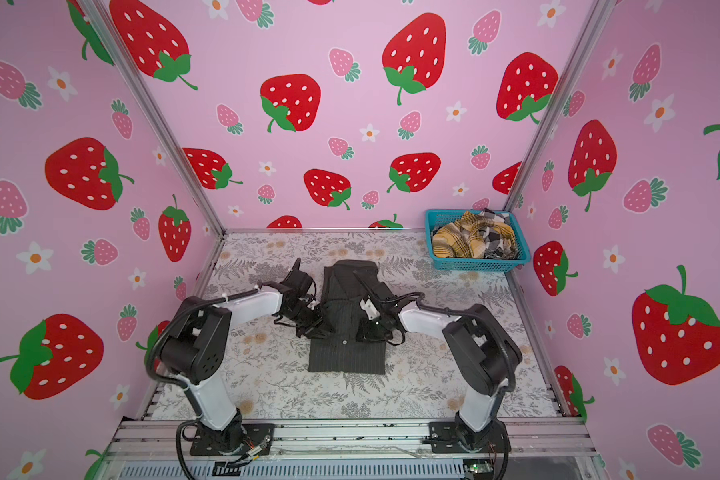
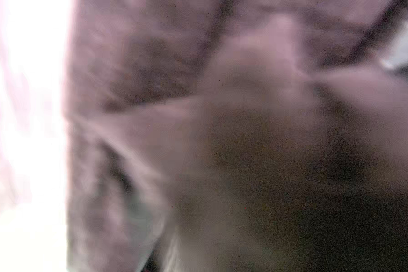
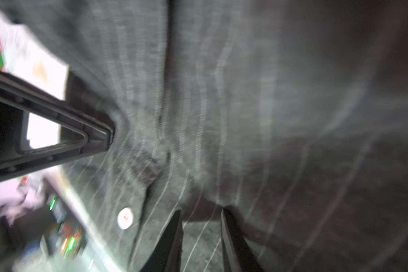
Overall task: Fold and stack the long sleeve shirts
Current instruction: 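Lay the folded end down at the far end and open both grippers, then draw both grippers back toward the folded shirt's near edge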
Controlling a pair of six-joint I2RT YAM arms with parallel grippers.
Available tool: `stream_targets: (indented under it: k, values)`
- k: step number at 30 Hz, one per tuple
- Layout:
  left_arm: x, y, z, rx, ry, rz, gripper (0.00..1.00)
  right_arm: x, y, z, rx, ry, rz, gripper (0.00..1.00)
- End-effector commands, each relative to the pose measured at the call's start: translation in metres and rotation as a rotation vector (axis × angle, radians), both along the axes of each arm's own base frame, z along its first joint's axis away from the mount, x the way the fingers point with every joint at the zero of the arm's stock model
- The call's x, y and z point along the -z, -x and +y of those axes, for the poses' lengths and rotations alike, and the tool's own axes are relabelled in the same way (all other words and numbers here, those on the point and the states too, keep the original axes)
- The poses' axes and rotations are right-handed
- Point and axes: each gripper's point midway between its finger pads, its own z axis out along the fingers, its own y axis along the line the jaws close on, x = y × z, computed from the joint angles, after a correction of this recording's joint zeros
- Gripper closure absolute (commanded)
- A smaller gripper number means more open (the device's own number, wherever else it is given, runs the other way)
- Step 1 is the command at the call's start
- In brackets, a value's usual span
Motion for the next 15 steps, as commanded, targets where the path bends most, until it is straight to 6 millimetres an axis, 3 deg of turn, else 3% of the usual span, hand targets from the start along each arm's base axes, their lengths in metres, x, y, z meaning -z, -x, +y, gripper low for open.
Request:
stream_targets:
  k: [1, 3, 6, 10, 15]
  values:
    - [-0.043, -0.007, 0.003, -0.044, 0.042, -0.137, 0.6, -0.041, -0.016, -0.009, 0.11, -0.044, -0.085, 0.67]
    - [-0.052, -0.019, 0.014, -0.073, 0.022, -0.19, 0.61, -0.06, -0.025, -0.01, 0.126, -0.055, -0.128, 0.66]
    - [-0.047, -0.04, 0.017, -0.079, 0.031, -0.2, 0.67, -0.062, -0.041, -0.013, 0.148, -0.042, -0.147, 0.66]
    - [-0.033, -0.068, 0.006, -0.079, 0.064, -0.194, 0.7, -0.041, -0.057, -0.016, 0.172, -0.034, -0.115, 0.69]
    - [0.002, -0.087, -0.006, -0.088, 0.084, -0.116, 0.73, -0.008, -0.067, -0.019, 0.186, -0.01, -0.058, 0.71]
